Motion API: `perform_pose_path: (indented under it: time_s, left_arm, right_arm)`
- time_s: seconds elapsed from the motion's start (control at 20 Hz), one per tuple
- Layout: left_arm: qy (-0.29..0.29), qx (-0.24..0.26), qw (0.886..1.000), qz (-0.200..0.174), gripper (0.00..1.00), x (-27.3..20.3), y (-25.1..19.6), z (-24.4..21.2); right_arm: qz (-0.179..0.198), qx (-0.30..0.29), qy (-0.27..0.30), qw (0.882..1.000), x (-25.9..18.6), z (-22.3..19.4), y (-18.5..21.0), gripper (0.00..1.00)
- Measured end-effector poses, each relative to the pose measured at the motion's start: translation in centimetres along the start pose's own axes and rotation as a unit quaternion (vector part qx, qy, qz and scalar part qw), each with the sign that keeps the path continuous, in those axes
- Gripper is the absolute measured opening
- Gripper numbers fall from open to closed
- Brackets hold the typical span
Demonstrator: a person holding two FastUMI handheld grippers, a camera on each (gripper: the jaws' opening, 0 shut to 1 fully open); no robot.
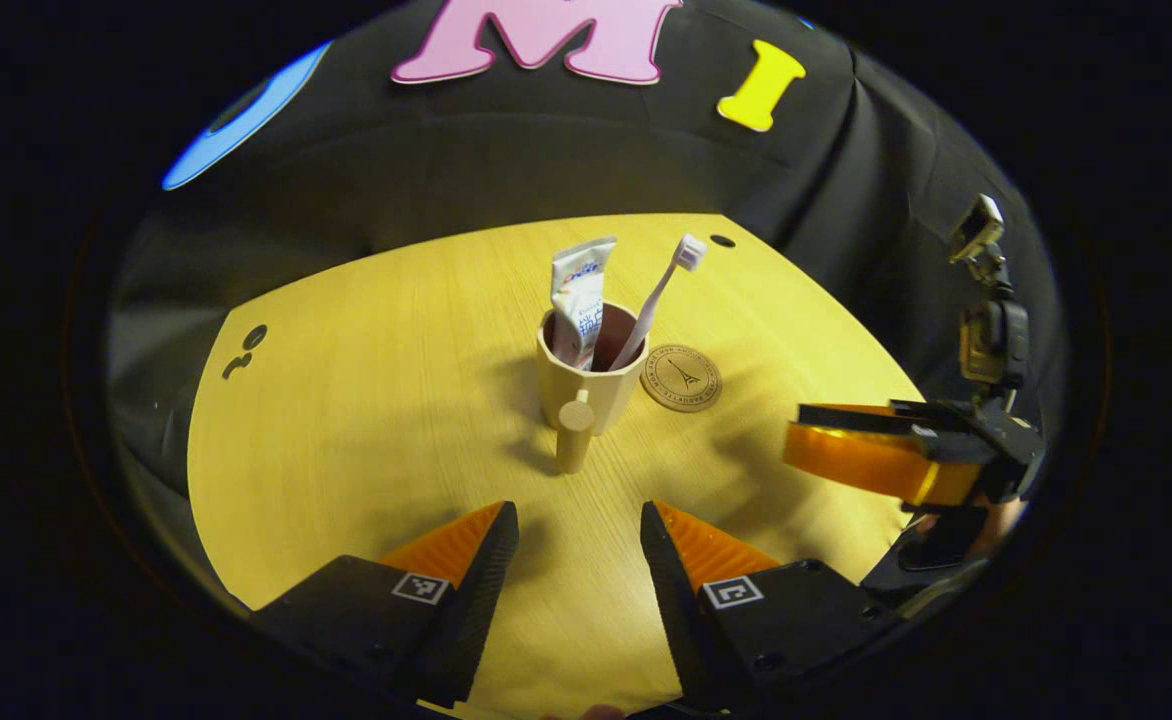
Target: Put the toothbrush and toothpaste on the desktop into the cup, then pick up the cup and place it on the coaster on the desktop.
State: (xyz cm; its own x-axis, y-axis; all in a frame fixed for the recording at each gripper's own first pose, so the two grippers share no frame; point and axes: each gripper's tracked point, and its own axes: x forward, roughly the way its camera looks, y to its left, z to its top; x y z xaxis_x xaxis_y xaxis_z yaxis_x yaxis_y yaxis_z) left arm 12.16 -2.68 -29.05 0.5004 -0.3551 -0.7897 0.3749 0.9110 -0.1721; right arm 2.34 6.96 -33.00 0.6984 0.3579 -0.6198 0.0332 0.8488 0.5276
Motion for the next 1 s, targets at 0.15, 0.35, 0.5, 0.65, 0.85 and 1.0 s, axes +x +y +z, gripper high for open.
perform_pose_path:
  time_s: [0.15, 0.35, 0.5, 0.65, 0.85, 1.0]
  left_arm:
    - [0.026, 0.022, 0.999, 0.001, 0.77, 2.1, -0.3, 0.7]
    - [0.056, 0.052, 0.997, 0.016, 0.77, 4.7, 0.3, 2.3]
    - [0.076, 0.059, 0.995, 0.024, 0.76, 6.7, 1.1, 3.1]
    - [0.102, 0.071, 0.992, 0.029, 0.74, 8.3, 1.9, 3.3]
    - [0.136, 0.07, 0.988, 0.028, 0.63, 9.8, 1.6, 3.1]
    - [0.144, 0.075, 0.986, 0.029, 0.39, 10.2, 0.9, 2.9]
  right_arm:
    - [-0.005, 0.004, 0.007, 1.0, -3.0, -1.1, -1.9, 0.66]
    - [-0.05, 0.001, -0.008, 0.999, -6.4, -1.2, -6.5, 0.66]
    - [-0.081, 0.028, -0.013, 0.996, -8.7, -1.7, -9.9, 0.66]
    - [-0.114, 0.042, -0.016, 0.992, -10.7, -2.6, -12.9, 0.66]
    - [-0.134, 0.066, -0.014, 0.989, -11.7, -3.5, -14.9, 0.66]
    - [-0.135, 0.068, -0.009, 0.988, -11.9, -4.2, -14.9, 0.66]
